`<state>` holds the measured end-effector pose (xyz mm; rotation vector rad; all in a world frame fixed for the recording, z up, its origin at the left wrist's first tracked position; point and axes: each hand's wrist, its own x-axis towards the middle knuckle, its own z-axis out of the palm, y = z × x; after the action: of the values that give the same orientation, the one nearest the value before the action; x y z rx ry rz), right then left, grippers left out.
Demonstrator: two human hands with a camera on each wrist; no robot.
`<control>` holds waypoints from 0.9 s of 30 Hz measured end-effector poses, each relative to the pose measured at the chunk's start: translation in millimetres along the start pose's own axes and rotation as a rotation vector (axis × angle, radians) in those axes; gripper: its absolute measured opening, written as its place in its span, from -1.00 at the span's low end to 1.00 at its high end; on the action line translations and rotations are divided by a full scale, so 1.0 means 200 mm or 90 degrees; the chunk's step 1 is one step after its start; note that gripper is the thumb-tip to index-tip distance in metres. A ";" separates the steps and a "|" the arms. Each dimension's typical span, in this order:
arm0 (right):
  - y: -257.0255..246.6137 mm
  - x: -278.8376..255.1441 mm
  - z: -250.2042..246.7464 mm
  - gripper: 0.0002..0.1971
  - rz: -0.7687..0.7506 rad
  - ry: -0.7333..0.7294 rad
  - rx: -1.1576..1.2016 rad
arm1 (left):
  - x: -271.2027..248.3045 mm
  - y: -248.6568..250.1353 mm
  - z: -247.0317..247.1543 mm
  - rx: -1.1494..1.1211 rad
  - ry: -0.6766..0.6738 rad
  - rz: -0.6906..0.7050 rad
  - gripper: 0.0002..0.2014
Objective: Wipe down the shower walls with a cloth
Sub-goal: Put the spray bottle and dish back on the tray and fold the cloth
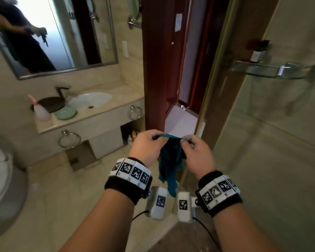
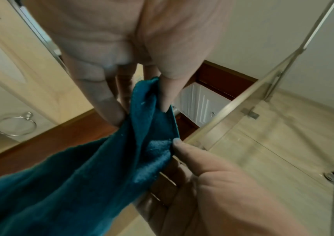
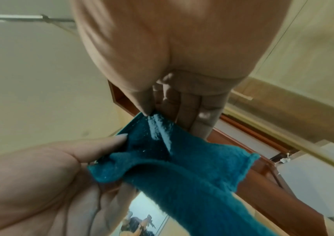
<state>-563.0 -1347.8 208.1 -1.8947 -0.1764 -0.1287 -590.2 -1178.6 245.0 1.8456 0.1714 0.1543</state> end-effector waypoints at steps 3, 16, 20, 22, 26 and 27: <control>-0.04 0.06 0.15 -0.84 -0.022 -0.022 -0.006 | 0.06 -0.10 -0.14 -0.021 0.033 -0.023 -0.86; 0.09 0.69 0.74 -0.94 -0.014 -0.199 0.029 | 0.61 -0.31 -0.51 -0.004 0.169 -0.070 -0.89; 0.07 0.94 0.90 -0.94 -0.022 -0.262 0.062 | 0.83 -0.31 -0.61 -0.011 0.199 -0.091 -0.84; 0.06 1.04 0.98 -0.90 -0.030 -0.271 0.061 | 0.91 -0.32 -0.66 -0.011 0.226 -0.095 -0.84; 0.03 1.17 1.12 -0.84 -0.042 -0.305 0.048 | 1.02 -0.33 -0.78 0.007 0.268 -0.092 -0.84; 0.02 1.20 1.16 -0.76 -0.049 -0.310 0.042 | 1.05 -0.33 -0.81 0.005 0.281 -0.090 -0.86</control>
<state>-325.3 -1116.2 171.8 -1.8247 -0.5769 0.2874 -418.8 -966.2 231.0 1.7780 0.6075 0.4613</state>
